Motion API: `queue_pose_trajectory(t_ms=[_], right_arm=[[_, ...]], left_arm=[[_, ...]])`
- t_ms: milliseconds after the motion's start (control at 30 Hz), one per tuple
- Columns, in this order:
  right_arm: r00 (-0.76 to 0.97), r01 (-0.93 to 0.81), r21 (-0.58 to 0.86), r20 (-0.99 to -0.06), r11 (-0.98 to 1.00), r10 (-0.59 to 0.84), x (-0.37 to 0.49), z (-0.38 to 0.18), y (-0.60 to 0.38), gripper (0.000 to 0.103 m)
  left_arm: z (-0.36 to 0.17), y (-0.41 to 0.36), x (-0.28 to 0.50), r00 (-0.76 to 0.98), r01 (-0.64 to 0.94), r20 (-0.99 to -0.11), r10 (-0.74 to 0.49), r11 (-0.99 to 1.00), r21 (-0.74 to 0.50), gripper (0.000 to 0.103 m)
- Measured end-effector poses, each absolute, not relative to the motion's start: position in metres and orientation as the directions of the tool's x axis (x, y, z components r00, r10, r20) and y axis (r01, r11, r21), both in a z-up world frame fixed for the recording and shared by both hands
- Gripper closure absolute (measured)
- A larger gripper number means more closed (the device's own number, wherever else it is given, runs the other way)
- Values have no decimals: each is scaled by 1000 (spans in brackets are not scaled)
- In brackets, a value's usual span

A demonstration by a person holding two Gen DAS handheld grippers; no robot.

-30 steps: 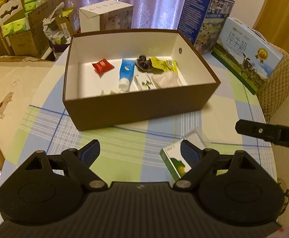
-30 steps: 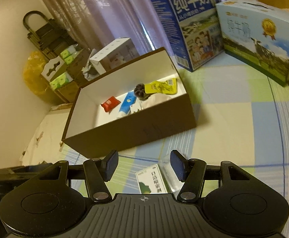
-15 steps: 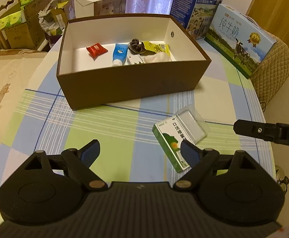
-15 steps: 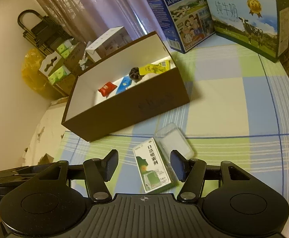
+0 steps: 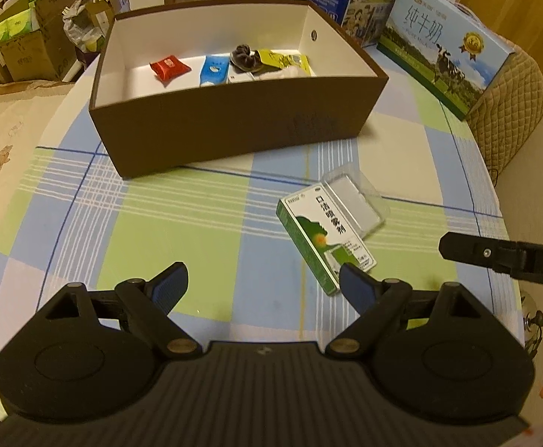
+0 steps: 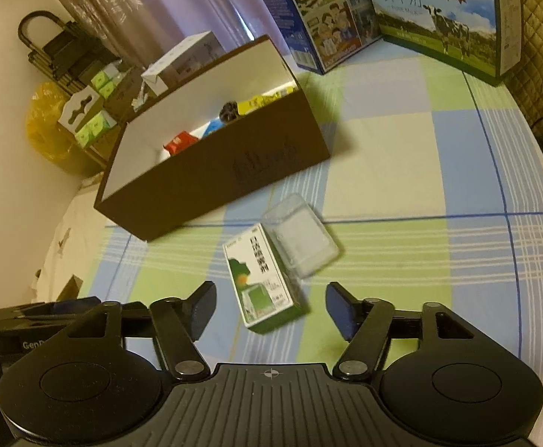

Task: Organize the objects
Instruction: 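Move both open tools back toward the spray box and clear tray on the table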

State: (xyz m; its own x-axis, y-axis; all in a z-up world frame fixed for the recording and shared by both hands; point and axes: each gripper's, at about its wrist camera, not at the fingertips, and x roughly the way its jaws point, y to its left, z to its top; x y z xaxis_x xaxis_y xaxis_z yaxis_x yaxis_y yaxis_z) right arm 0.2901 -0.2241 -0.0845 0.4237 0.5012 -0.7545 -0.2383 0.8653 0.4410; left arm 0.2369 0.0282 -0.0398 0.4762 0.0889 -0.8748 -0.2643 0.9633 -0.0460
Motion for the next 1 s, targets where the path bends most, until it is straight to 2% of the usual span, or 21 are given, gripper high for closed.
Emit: queue_pose_trajectory(t_ms=[267, 333, 700, 900, 1000], right_arm=[[417, -243, 410, -774, 879, 476, 284, -97, -226, 13], [420, -246, 397, -779, 884, 466, 284, -100, -227, 11], [423, -235, 301, -824, 924, 376, 288, -113, -238, 10], [436, -234, 177, -860, 956, 266, 289, -123, -248, 10], [432, -214, 176, -865, 961, 255, 291, -128, -257, 10]], left_arm=[[-49, 21, 240, 457, -253, -886, 81, 967, -42, 17], [-51, 20, 241, 453, -251, -888, 80, 967, -41, 17], [-73, 7, 253, 416, -230, -908, 54, 972, -48, 17], [-90, -4, 262, 378, -207, -925, 41, 977, -41, 16], [-98, -8, 269, 369, -201, -929, 34, 979, -44, 15]])
